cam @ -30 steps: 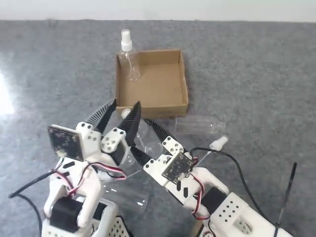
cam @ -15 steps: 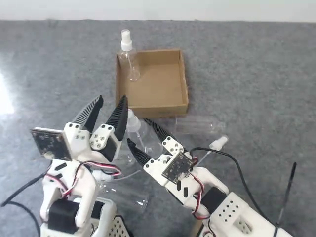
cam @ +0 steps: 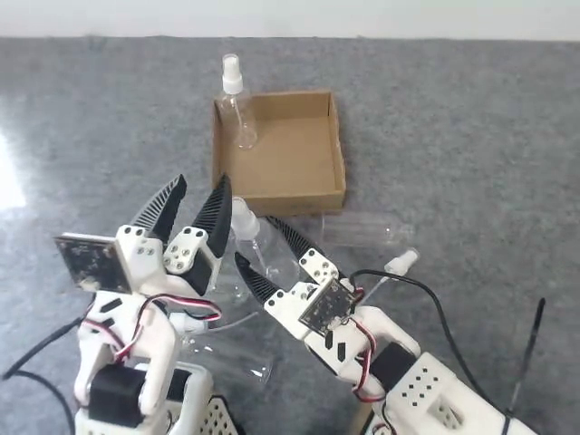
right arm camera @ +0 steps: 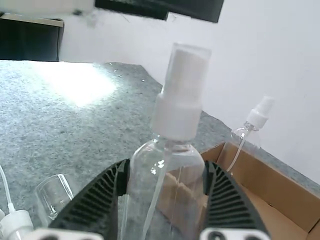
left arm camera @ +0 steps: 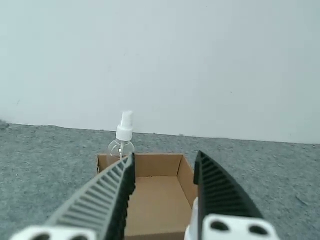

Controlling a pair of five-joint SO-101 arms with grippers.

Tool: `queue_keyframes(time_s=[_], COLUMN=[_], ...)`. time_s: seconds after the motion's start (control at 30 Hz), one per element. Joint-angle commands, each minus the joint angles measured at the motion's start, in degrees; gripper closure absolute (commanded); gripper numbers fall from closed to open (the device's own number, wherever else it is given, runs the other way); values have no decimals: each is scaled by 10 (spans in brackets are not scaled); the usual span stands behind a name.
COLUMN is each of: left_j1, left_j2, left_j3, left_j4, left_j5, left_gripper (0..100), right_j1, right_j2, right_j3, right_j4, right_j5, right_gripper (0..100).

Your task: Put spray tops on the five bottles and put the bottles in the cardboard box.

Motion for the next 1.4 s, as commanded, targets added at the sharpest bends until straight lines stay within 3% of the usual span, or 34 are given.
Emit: queue_keyframes(time_s=[0.0, 0.47, 0.6, 0.8, 1.07, 1.37], left_j1=[0, -8, -61, -131, -119, -44], left_j2=[-4, -4, -4, -4, -4, -4], left_j3=[-3, -34, -31, 16, 97, 117], left_j4=[2, -11, -11, -15, -92, -95], left_j5=[5, 1, -11, 60, 62, 43], left_gripper=[819, 823, 823, 821, 822, 823], right_j1=[7, 43, 43, 43, 27, 11], right_j2=[-15, -15, -15, -15, -15, -15], right_j3=[-11, -18, -18, -19, -20, -18], right_j4=[-15, -16, -16, -16, -16, -16], right_j5=[6, 1, 1, 1, 0, 0], right_gripper=[908, 908, 908, 908, 908, 908])
